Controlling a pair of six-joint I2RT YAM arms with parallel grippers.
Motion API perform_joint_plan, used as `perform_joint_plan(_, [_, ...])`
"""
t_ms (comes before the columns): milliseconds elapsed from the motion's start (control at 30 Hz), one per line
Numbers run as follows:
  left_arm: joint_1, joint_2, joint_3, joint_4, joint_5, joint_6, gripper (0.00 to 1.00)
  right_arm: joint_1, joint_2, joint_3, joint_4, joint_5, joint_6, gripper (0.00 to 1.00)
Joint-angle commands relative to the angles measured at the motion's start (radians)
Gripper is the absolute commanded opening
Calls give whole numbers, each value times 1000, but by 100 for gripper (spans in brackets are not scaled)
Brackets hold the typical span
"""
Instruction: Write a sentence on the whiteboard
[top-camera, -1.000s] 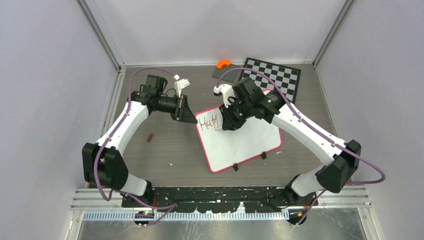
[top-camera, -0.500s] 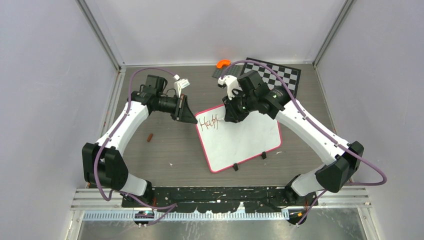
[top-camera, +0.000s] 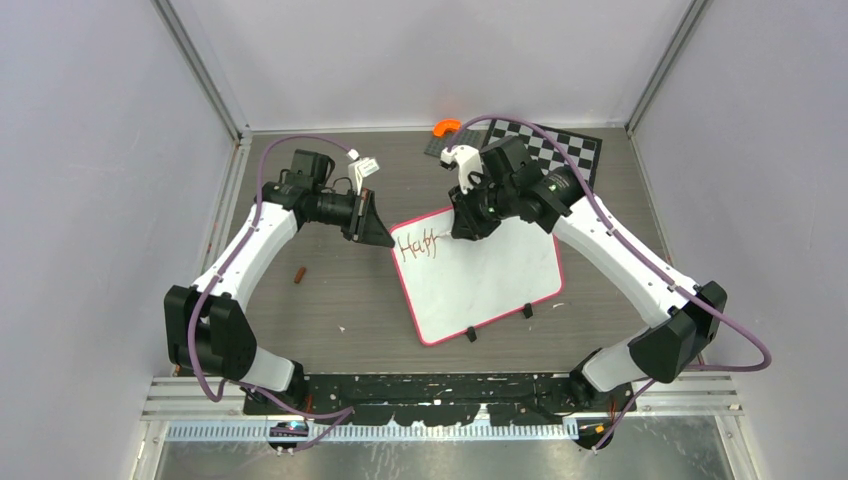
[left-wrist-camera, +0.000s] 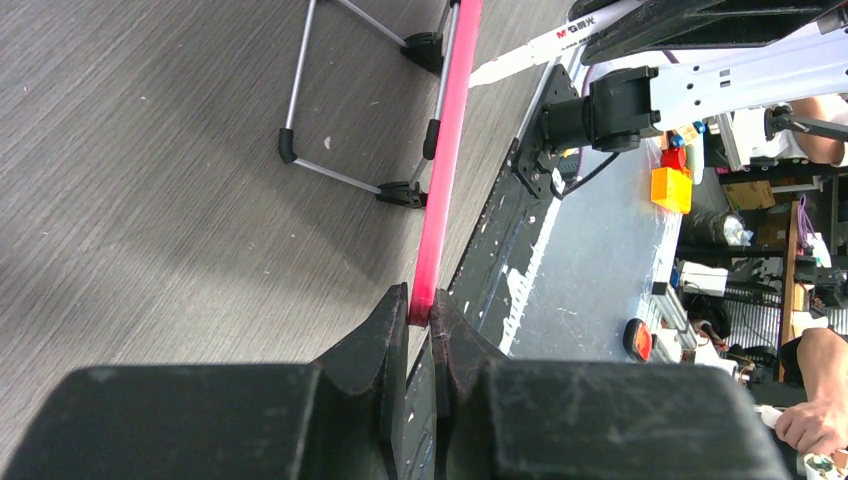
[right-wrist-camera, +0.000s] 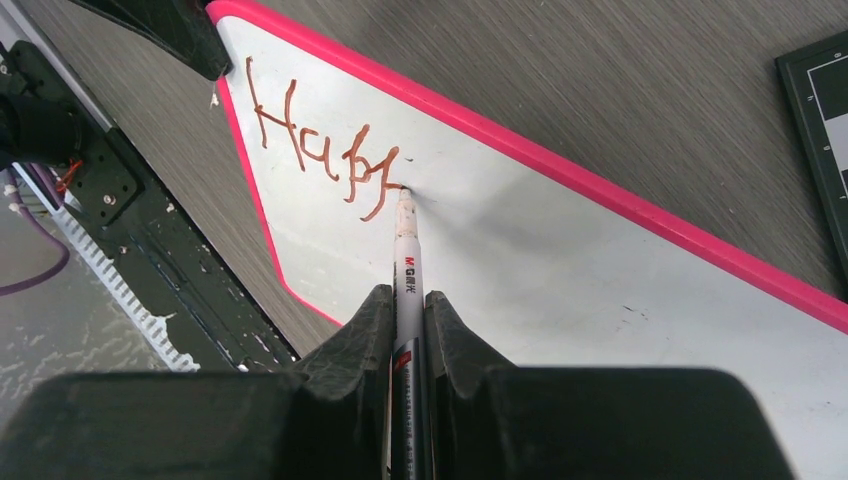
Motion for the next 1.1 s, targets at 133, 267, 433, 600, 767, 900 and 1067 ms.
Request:
perform_joint_plan(133, [-5,-27,12,7,52,-5,0,-11,-33,-14,19,9,-4,0])
perform_joint_plan(267, [-5,-26,12,8,50,-4,0,-8,-36,-31,9,-4,-15,0])
perform_joint_plan(433, [-5,-27,12,4,51,-1,0,8,-39,-32,7,-8,-20,0])
perform_joint_plan(600, [-5,-28,12,1,50,-2,0,34,-22,-16,18,-10,-8,0])
perform_joint_plan(767, [-5,-40,6,0,49,2,0,46,-6,-5,19,-11,-6,0])
perform_joint_plan(900, [-5,-46,7,-7,49,11,0,48,-20,13,8,-26,-4,0])
perform_joint_plan(1067, [-6,-48,5,-7,49,12,0,46,-53,24,-6,-55,2,0])
